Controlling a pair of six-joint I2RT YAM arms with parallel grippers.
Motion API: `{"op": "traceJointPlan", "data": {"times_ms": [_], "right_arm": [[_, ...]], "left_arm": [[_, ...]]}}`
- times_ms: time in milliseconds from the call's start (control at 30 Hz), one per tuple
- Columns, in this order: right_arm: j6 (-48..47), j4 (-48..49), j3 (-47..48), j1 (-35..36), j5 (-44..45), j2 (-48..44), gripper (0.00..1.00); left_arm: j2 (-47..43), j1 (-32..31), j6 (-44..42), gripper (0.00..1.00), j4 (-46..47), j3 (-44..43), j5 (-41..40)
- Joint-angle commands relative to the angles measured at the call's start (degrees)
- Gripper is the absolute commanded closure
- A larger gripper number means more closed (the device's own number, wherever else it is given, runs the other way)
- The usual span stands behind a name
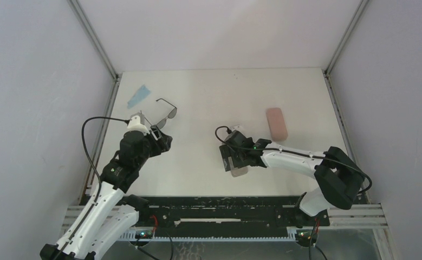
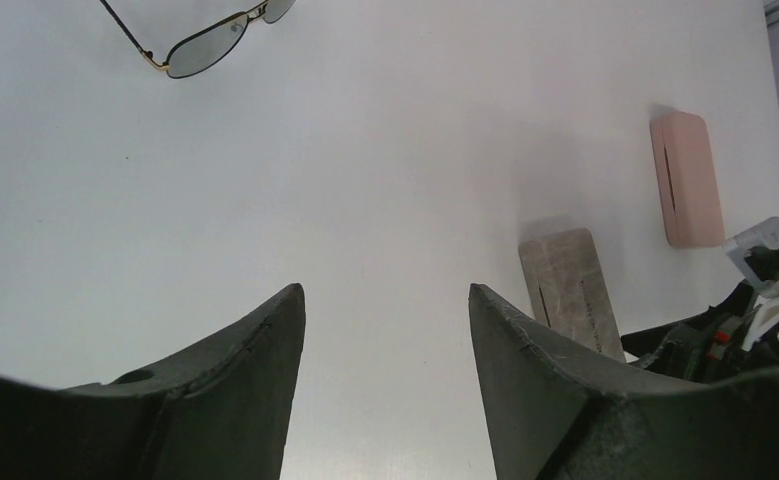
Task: Organize the sunglasses
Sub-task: Move the sunglasses case at the center of the board, then pick up the sunglasses case from the center of the board.
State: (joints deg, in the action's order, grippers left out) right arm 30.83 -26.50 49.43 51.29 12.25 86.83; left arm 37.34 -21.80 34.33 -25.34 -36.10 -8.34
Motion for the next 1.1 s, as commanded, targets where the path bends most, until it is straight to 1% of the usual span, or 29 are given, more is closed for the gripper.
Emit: {"op": "traceJointPlan", "data": {"times_ms": [0, 100, 200, 567, 800, 933, 1067], "right_arm": [[-4.29, 2.21, 1.01, -2.14, -4.02, -3.58, 0.1], [-8.6, 2.65, 2.23, -3.59, -6.48, -2.43, 0.13], [-11.27, 1.81, 4.22, -4.27, -6.86, -0.15, 0.15], [-14.18, 0.95, 8.57, -5.51, -5.08, 6.72, 0.2], [-14.48, 0.96, 9.1, -5.44, -3.52, 7.91, 0.32], [-14.55, 0.54, 9.11, -5.5, -3.05, 8.28, 0.37], [-14.52, 0.16, 9.11, -5.56, -2.92, 7.77, 0.45]], "left_arm": [[-0.32, -0.2, -0.66, 0.34, 1.88, 0.94, 0.63], [-0.03, -0.16, -0.58, 0.34, 2.11, 0.86, 0.82], [0.14, -0.17, -0.66, 0.34, 2.23, 0.85, 0.95], [0.35, -0.18, -0.79, 0.34, 2.23, 0.68, 1.16], [0.2, -0.23, -0.84, 0.35, 2.25, 0.76, 0.98], [0.33, -0.23, -1.06, 0.35, 2.23, 0.92, 1.16], [-0.15, -0.21, -1.27, 0.35, 2.24, 1.28, 1.09]]}}
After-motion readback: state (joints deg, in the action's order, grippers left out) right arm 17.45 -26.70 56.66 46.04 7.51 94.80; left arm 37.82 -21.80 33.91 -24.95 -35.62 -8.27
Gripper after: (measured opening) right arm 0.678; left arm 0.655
